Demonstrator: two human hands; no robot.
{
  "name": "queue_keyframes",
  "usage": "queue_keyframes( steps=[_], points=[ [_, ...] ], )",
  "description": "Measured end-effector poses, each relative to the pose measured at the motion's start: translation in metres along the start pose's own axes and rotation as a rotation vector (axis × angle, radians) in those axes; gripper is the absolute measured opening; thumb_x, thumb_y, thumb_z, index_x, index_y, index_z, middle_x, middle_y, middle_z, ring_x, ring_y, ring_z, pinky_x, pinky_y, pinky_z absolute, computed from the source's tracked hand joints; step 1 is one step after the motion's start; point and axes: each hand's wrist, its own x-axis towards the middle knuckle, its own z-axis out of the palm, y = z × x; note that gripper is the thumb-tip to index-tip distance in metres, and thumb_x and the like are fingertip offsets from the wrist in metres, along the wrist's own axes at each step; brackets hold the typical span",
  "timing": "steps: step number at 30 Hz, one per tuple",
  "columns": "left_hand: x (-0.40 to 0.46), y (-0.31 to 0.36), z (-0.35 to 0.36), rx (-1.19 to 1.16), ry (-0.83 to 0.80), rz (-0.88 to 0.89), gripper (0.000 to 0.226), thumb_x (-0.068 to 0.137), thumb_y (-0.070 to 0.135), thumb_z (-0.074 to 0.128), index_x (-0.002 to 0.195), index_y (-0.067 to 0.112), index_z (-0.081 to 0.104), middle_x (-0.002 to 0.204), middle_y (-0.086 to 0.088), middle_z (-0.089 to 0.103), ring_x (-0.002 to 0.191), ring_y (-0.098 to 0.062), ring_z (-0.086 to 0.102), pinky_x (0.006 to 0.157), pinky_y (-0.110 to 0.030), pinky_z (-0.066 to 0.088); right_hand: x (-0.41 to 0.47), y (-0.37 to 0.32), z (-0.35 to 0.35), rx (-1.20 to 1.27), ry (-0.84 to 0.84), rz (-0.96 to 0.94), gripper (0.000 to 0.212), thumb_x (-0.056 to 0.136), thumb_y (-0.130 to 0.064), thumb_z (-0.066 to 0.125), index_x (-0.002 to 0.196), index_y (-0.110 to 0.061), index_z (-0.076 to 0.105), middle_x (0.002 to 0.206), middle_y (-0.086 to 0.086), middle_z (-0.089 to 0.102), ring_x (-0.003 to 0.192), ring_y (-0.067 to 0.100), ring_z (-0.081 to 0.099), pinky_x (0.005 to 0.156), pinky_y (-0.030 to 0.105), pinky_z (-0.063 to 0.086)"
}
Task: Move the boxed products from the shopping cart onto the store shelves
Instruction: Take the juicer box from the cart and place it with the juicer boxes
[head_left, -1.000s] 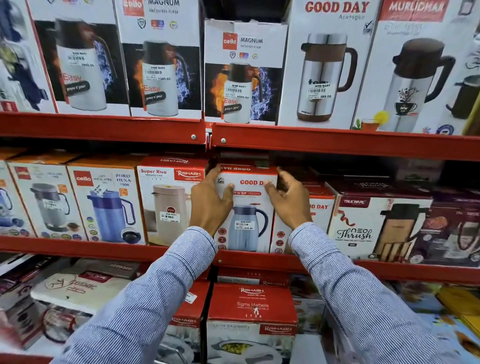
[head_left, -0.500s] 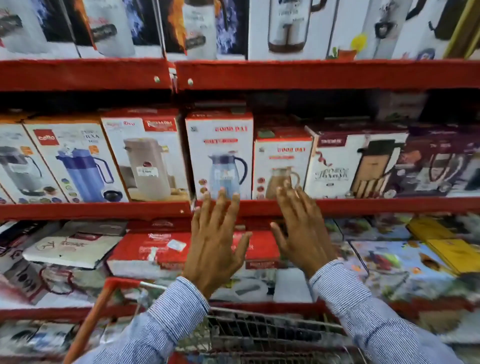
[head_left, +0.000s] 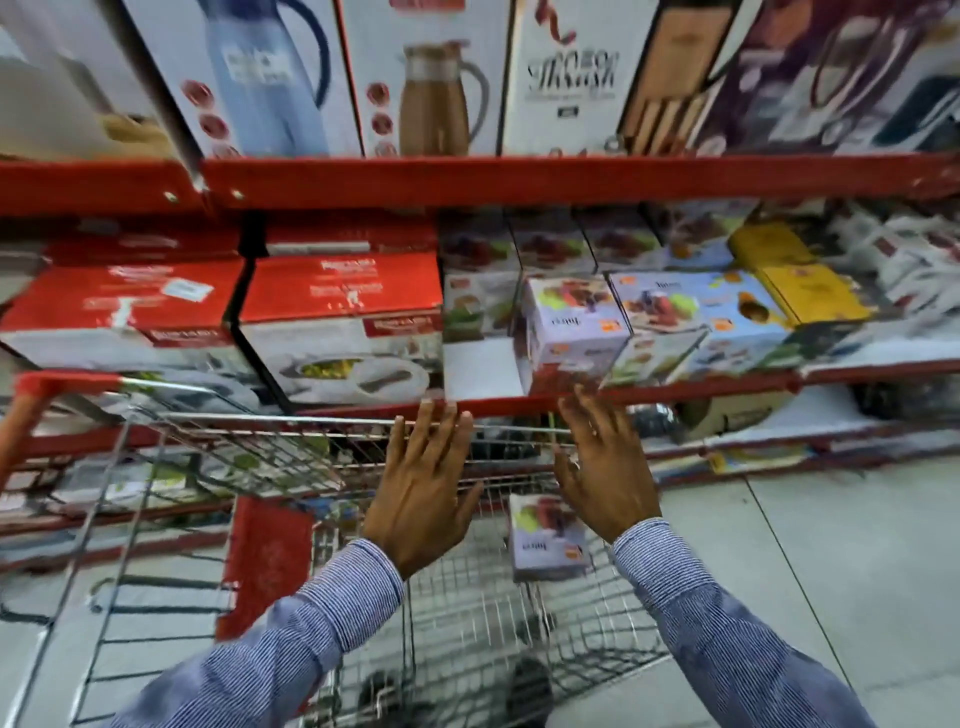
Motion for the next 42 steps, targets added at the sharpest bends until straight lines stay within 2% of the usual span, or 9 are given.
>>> queue_keyframes(
  steps=[6,12,17,19,22,28,36,39,42],
  points=[
    [-0.015,0.035,0.084,-0.169,-0.324,-0.123,0.076,0.095,0.055,0.034,0.155,0.016,0.012,0.163,-0.006,0.021,0.151,-0.032,0.013,0.121,-0.053,0.016,-0.031,0.053,0.067,0.211,-0.296,0.233,0.064,0.085,-0.040,0.041,0.142,-0.011,0.043,0.145,0.018,0.047,0.132,0.036,0.046,0.106,0.045,0.043],
    [0.006,0.045,0.116,-0.530,-0.553,-0.412,0.081,0.093,0.048,0.052,0.153,0.006,0.019,0.151,-0.017,0.043,0.135,-0.035,0.046,0.108,-0.040,0.041,-0.023,0.052,0.100,0.371,-0.555,0.501,0.047,0.093,-0.023,0.050,0.135,-0.001,0.047,0.136,0.022,0.055,0.126,0.033,0.052,0.104,0.035,0.039],
    [0.011,0.085,0.175,-0.845,-0.651,-0.765,0.048,0.089,0.040,0.063,0.126,0.009,0.058,0.127,-0.011,0.063,0.119,-0.029,0.057,0.095,-0.035,0.047,-0.037,0.082,0.133,0.452,-0.737,0.642,0.041,0.095,-0.025,0.041,0.126,-0.001,0.055,0.133,0.022,0.057,0.119,0.034,0.055,0.084,0.026,0.038],
    [0.008,0.089,0.181,-0.995,-0.605,-0.846,0.017,0.088,0.029,0.068,0.092,0.013,0.065,0.090,-0.002,0.065,0.094,-0.019,0.059,0.073,-0.019,0.049,-0.042,0.077,0.129,0.505,-0.741,0.629,0.039,0.098,-0.022,0.039,0.124,0.001,0.057,0.132,0.022,0.056,0.119,0.032,0.055,0.086,0.026,0.039],
    [0.015,0.093,0.162,-1.103,-0.516,-0.925,0.013,0.086,0.023,0.068,0.087,0.011,0.062,0.070,0.004,0.056,0.063,-0.008,0.055,0.055,-0.017,0.045,-0.040,0.075,0.123,0.635,-0.648,0.683,0.034,0.094,-0.021,0.043,0.118,-0.007,0.064,0.113,0.013,0.066,0.088,0.021,0.062,0.072,0.024,0.041],
    [0.014,0.088,0.122,-1.191,-0.341,-1.061,0.032,0.083,0.031,0.070,0.112,0.020,0.065,0.107,-0.001,0.066,0.085,-0.014,0.059,0.072,-0.030,0.050,-0.037,0.066,0.099,0.761,-0.419,0.694,0.032,0.089,-0.024,0.051,0.115,-0.019,0.068,0.121,0.008,0.068,0.105,0.028,0.061,0.093,0.033,0.046],
    [0.012,0.074,0.017,-0.931,0.033,-0.757,0.030,0.081,0.023,0.076,0.105,0.019,0.058,0.098,0.007,0.066,0.083,-0.009,0.059,0.074,-0.023,0.048,-0.002,0.029,0.012,0.868,-0.105,0.483,0.017,0.087,-0.023,0.062,0.098,-0.018,0.074,0.082,-0.006,0.068,0.073,-0.004,0.059,0.061,0.000,0.042],
    [0.013,0.068,-0.018,-0.849,0.153,-0.693,0.038,0.080,0.029,0.076,0.112,0.015,0.061,0.102,0.004,0.070,0.083,-0.012,0.064,0.072,-0.026,0.053,0.017,0.015,-0.019,0.933,-0.032,0.429,0.009,0.083,-0.027,0.066,0.087,-0.025,0.074,0.080,-0.009,0.072,0.077,0.005,0.066,0.077,0.023,0.054],
    [0.019,0.059,-0.043,-0.771,0.223,-0.668,0.045,0.080,0.035,0.074,0.118,0.015,0.061,0.107,0.001,0.071,0.085,-0.016,0.067,0.080,-0.034,0.057,0.034,0.002,-0.044,0.961,0.000,0.361,0.011,0.080,-0.027,0.068,0.088,-0.022,0.075,0.082,-0.008,0.074,0.078,0.005,0.068,0.077,0.025,0.054]
  ],
)
